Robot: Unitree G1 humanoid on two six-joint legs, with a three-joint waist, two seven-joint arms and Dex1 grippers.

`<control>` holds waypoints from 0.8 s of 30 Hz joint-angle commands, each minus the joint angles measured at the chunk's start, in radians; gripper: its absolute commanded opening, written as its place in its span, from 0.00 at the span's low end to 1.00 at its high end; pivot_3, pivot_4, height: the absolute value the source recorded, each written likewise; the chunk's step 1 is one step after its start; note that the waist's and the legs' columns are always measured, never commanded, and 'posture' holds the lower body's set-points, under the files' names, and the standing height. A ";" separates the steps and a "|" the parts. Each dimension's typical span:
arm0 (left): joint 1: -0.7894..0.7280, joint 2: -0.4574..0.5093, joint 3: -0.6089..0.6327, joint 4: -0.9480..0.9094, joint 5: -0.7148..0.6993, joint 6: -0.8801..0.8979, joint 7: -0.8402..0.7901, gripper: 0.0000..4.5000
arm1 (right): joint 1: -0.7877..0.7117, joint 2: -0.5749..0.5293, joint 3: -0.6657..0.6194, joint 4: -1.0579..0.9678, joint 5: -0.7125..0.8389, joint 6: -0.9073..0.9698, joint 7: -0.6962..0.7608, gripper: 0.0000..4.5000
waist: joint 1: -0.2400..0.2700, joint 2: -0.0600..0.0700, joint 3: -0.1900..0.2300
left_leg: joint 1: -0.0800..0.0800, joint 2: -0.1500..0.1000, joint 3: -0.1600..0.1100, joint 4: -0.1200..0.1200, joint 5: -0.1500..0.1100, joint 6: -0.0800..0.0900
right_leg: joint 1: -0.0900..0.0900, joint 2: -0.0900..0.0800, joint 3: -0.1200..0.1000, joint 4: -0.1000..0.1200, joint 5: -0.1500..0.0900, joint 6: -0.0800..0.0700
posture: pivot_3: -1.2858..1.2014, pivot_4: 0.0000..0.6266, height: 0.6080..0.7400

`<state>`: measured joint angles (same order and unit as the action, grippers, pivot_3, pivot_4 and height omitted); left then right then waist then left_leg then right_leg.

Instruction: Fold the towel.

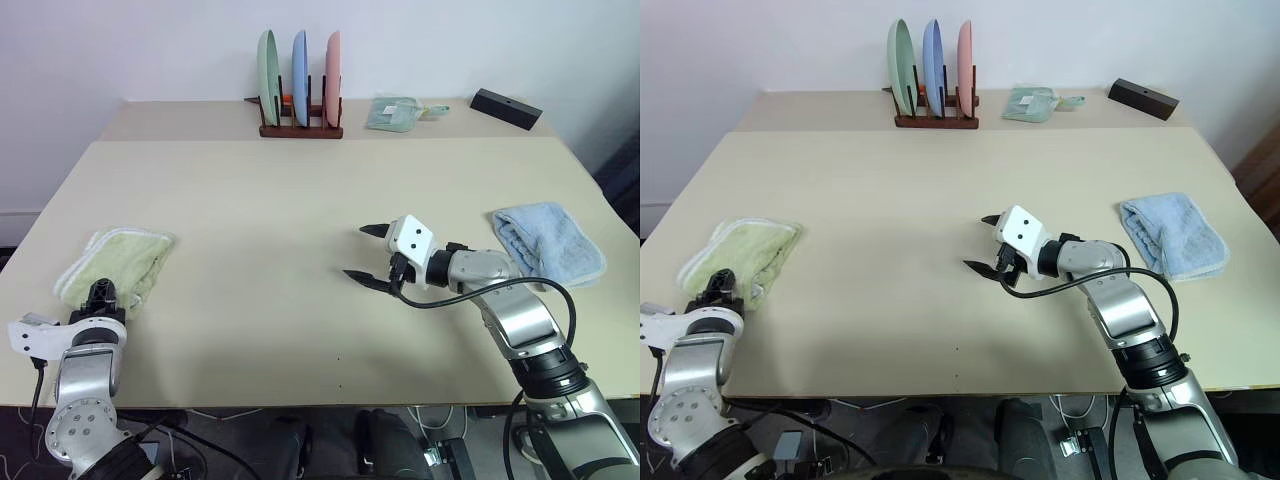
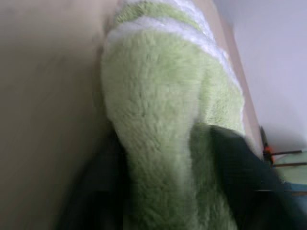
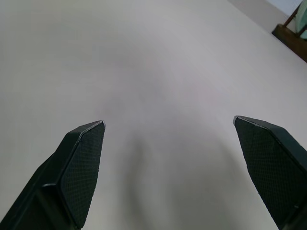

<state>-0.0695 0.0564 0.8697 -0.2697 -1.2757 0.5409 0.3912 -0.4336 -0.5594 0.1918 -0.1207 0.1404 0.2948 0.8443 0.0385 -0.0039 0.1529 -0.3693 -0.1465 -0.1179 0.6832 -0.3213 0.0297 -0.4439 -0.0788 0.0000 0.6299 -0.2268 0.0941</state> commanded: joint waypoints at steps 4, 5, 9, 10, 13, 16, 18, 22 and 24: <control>0.291 0.098 -0.069 -0.159 -0.210 0.135 -0.140 0.91 | -0.014 -0.004 -0.024 -0.004 0.004 -0.029 0.010 0.97 | -0.001 0.000 0.000 | 0.000 0.000 0.001 -0.001 0.000 0.000 | 0.000 0.000 0.001 0.000 0.000 0.000 | 0.52 0.24 1.00; 0.348 0.119 -0.085 -0.184 -0.229 0.158 -0.186 0.91 | -0.015 -0.007 -0.027 0.002 0.005 -0.032 0.012 0.97 | -0.001 0.000 0.000 | 0.000 0.000 0.001 -0.001 0.000 0.000 | 0.000 0.000 0.001 0.000 0.000 0.000 | 0.52 0.24 1.00; 0.501 0.261 -0.167 -0.307 -0.141 0.197 -0.398 0.91 | -0.024 -0.018 -0.043 0.039 0.007 -0.047 0.021 0.97 | 0.006 0.000 0.000 | 0.001 0.000 0.001 -0.001 -0.001 0.001 | 0.001 0.000 0.001 0.000 0.000 -0.001 | 0.52 0.24 1.00; 0.514 0.306 -0.202 -0.341 -0.082 0.195 -0.440 0.91 | -0.028 -0.020 -0.049 0.051 0.007 -0.049 0.022 0.97 | 0.007 0.001 0.000 | 0.001 0.000 0.001 -0.001 -0.001 0.001 | 0.001 0.000 0.001 0.000 -0.001 -0.001 | 0.52 0.24 1.00; 0.459 0.470 -0.364 -0.420 0.176 0.154 -0.531 0.91 | -0.036 -0.030 -0.066 0.101 -0.001 -0.069 0.016 0.97 | 0.008 0.001 0.000 | 0.001 0.000 0.001 -0.001 -0.001 0.001 | 0.002 -0.001 0.001 -0.001 -0.002 -0.004 | 0.52 0.24 1.00; 0.296 0.555 -0.529 -0.389 0.392 0.092 -0.563 0.91 | -0.030 -0.026 -0.097 0.143 0.011 -0.074 -0.003 0.97 | 0.002 0.002 0.000 | 0.001 0.000 0.001 -0.001 -0.001 0.001 | 0.002 -0.001 0.001 -0.001 -0.001 -0.002 | 0.52 0.24 1.00; 0.212 0.569 -0.605 -0.351 0.482 0.065 -0.588 0.91 | -0.023 -0.025 -0.112 0.156 0.015 -0.080 -0.006 0.97 | -0.003 0.002 0.000 | 0.001 0.000 0.001 -0.003 -0.001 0.001 | 0.001 0.000 0.001 -0.001 0.000 -0.001 | 0.52 0.24 1.00; -0.011 0.562 -0.794 -0.198 0.683 -0.021 -0.674 0.91 | 0.009 -0.024 -0.184 0.165 0.057 -0.058 -0.019 0.97 | -0.001 0.003 0.000 | 0.001 0.000 0.002 -0.005 0.000 0.000 | -0.001 0.000 0.001 -0.001 0.000 -0.001 | 0.52 0.24 1.00; -0.068 0.548 -0.828 -0.122 0.732 -0.050 -0.712 0.91 | 0.038 -0.034 -0.213 0.137 0.084 -0.037 -0.014 0.97 | 0.000 0.003 0.000 | 0.001 0.000 0.002 -0.005 0.000 0.000 | 0.000 0.000 0.001 -0.001 0.000 -0.001 | 0.52 0.24 1.00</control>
<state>-0.1237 0.6021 0.0561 -0.4218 -0.5944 0.5331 -0.2898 -0.4032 -0.5789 0.0216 0.0532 0.1887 0.2495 0.8294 0.0387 -0.0004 0.1533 -0.3681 -0.1464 -0.1159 0.6785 -0.3218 0.0302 -0.4443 -0.0789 0.0013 0.6286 -0.2271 0.0935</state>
